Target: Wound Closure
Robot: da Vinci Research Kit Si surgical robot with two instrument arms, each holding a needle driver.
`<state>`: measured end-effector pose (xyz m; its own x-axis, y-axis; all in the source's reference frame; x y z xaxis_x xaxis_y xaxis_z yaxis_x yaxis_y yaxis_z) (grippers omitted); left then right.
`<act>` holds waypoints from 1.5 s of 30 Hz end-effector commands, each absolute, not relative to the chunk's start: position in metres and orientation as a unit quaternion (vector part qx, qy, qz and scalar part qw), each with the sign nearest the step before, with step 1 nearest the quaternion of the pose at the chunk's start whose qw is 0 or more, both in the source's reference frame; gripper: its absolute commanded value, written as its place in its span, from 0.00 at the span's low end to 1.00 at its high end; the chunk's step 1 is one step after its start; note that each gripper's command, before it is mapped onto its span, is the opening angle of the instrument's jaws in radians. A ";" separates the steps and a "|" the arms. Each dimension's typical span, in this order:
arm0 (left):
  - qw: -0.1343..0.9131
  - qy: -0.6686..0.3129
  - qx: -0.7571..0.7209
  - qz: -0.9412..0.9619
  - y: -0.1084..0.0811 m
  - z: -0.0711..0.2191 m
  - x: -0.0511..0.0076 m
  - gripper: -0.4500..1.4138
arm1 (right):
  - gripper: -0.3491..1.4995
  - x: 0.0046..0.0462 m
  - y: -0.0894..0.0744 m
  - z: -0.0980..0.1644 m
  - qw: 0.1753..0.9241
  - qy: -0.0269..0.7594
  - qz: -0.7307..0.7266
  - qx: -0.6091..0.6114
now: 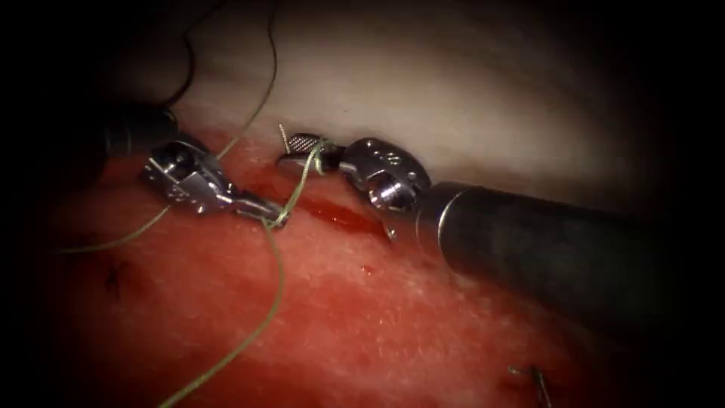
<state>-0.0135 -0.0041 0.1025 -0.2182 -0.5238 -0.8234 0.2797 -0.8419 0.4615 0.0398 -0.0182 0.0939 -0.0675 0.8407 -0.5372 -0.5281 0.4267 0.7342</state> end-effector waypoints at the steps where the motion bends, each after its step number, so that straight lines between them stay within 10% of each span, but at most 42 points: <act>1: 0.258 -0.107 0.567 -0.775 -0.004 0.103 -0.0140 0.00 | 0.46 0.0410 -0.018 0.095 0.665 0.516 0.518 0.154; 32: 0.253 -0.104 0.564 -0.779 -0.002 0.104 -0.0136 0.00 | 0.70 0.0426 -0.019 0.101 0.635 0.476 0.576 0.199; 34: 0.253 -0.104 0.565 -0.779 -0.002 0.104 -0.0135 0.00 | 0.54 0.0425 -0.019 0.101 0.635 0.475 0.575 0.201; 37: 0.254 -0.104 0.565 -0.778 -0.002 0.104 -0.0133 0.00 | 0.00 0.0422 -0.019 0.100 0.636 0.461 0.579 0.215; 45: 0.257 -0.105 0.565 -0.777 -0.002 0.104 -0.0130 0.00 | 0.00 0.0419 -0.019 0.099 0.636 0.459 0.576 0.229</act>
